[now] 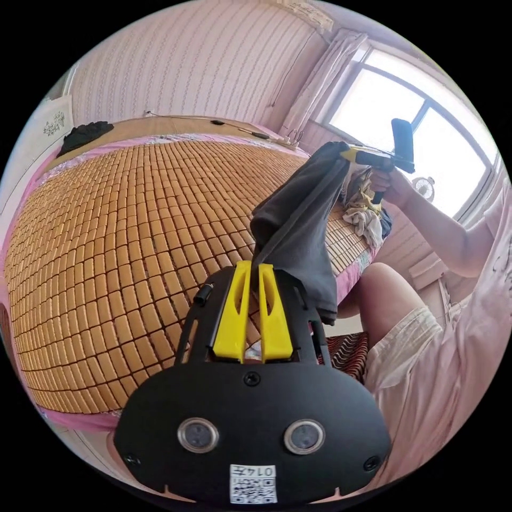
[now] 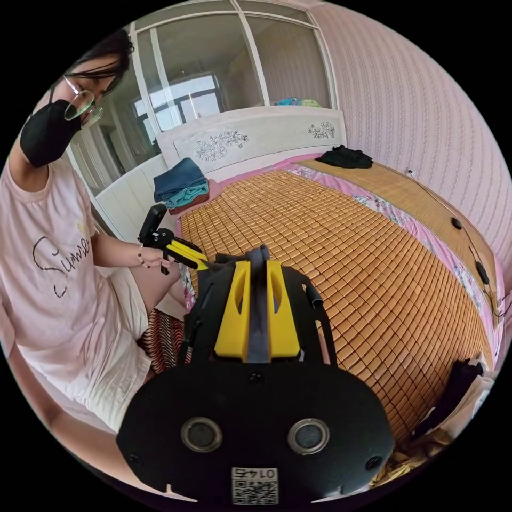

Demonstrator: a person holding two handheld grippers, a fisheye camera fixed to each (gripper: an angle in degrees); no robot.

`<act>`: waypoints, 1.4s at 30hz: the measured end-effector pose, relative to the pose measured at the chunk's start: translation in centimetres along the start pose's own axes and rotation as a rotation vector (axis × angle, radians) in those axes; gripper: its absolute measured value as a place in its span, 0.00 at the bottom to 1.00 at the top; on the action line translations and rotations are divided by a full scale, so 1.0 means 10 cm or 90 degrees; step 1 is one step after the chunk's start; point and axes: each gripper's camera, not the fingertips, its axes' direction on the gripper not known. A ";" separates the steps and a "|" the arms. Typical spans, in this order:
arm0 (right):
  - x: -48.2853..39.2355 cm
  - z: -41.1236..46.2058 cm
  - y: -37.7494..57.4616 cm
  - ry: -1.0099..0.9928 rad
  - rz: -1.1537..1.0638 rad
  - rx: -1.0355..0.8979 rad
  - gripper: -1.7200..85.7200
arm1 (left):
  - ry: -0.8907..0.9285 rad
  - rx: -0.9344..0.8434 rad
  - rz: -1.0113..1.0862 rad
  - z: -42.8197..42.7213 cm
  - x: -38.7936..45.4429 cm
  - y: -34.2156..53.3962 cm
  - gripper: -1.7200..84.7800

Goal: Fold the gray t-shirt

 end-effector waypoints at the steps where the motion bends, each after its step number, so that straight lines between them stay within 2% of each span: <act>1: -0.13 -0.04 -0.14 0.001 -0.024 0.007 0.08 | -0.007 0.024 -0.002 -0.14 0.03 0.08 0.02; 11: -1.29 0.13 -1.90 -0.053 -0.215 0.038 0.07 | -0.122 0.244 -0.103 -1.75 0.12 0.86 0.01; 17: -1.99 0.88 -3.44 -0.163 -0.314 0.062 0.07 | -0.343 0.322 -0.132 -3.00 0.22 1.34 0.02; 21: -2.70 2.03 -4.89 -0.187 -0.346 0.006 0.08 | -0.515 0.322 -0.195 -3.64 -0.17 1.51 0.03; 23: -2.94 2.72 -5.49 -0.175 -0.302 -0.040 0.08 | -0.588 0.335 -0.266 -3.78 -0.49 1.57 0.04; 25: -3.07 3.67 -5.87 -0.083 -0.178 -0.161 0.09 | -0.655 0.290 -0.373 -3.80 -0.96 1.69 0.08; 26: -3.07 3.85 -5.86 -0.062 -0.147 -0.201 0.09 | -0.670 0.270 -0.421 -3.79 -1.08 1.74 0.09; 28: -3.07 4.10 -5.59 -0.124 -0.114 -0.222 0.13 | -0.662 0.204 -0.569 -3.71 -1.38 2.03 0.11; 29: -3.05 4.09 -5.49 -0.130 -0.123 -0.222 0.13 | -0.661 0.204 -0.577 -3.69 -1.37 2.09 0.11; 31: -2.82 3.87 -5.01 -0.127 -0.168 -0.205 0.13 | -0.676 0.235 -0.524 -3.60 -1.09 2.23 0.11; 35: -2.09 3.04 -3.84 -0.081 -0.159 -0.184 0.13 | -0.672 0.229 -0.399 -3.21 -0.40 2.24 0.10; 39: -1.32 1.56 -2.08 0.110 -0.027 -0.193 0.11 | -0.512 0.186 -0.208 -2.42 0.43 1.95 0.08; 42: -1.13 0.30 -0.96 0.280 0.101 -0.171 0.12 | -0.381 0.177 -0.081 -1.75 0.98 1.57 0.09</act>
